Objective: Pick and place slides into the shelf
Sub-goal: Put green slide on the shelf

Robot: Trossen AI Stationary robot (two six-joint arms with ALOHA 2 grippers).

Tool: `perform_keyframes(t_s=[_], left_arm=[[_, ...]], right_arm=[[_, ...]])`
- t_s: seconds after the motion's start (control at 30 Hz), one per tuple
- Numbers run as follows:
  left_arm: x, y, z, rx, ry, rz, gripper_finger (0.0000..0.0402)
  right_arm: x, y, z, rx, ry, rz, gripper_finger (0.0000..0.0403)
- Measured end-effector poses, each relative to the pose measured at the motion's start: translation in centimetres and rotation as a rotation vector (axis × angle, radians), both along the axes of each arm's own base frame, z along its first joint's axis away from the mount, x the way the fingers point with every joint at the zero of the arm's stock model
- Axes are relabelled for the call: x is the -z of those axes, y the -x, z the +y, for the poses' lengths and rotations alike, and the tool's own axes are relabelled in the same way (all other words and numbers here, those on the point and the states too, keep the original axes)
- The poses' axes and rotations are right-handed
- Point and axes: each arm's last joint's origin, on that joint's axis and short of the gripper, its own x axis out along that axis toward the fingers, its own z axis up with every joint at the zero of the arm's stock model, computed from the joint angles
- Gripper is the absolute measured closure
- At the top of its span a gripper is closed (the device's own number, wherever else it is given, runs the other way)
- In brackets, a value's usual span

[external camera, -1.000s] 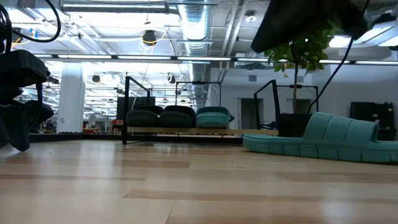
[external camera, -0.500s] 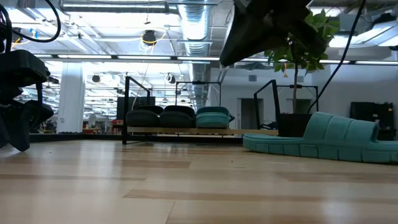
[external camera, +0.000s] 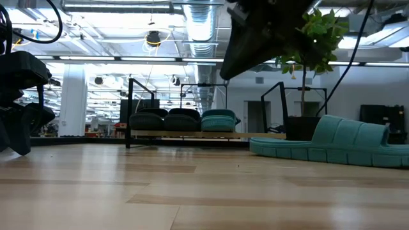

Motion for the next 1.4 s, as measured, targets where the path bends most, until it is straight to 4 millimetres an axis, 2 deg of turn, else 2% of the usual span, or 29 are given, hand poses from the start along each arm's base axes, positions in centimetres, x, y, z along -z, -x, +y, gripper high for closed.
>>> perform_keyframes(t_s=[0.37, 0.57, 0.8, 1.03, 1.4], left_arm=[[0.0, 0.0, 0.0, 0.000, 0.000, 0.000, 0.0267], [0.0, 0.0, 0.0, 0.000, 0.000, 0.000, 0.0267], [0.0, 0.0, 0.0, 0.000, 0.000, 0.000, 0.0267], [0.0, 0.0, 0.0, 0.000, 0.000, 0.000, 0.0267], [0.0, 0.0, 0.0, 0.000, 0.000, 0.000, 0.0267]], right_arm=[[0.1, -1.4, -2.6, 0.040, -0.050, 0.031, 0.0400], [-0.1, -2.2, -3.5, 0.063, -0.078, -0.019, 0.0400], [0.2, -2.0, -4.9, 0.215, -0.146, -0.016, 0.0400], [0.3, -1.9, -4.8, 0.153, -0.106, 0.031, 0.0400], [0.3, -1.8, -4.6, 0.146, -0.106, 0.038, 0.0400]])
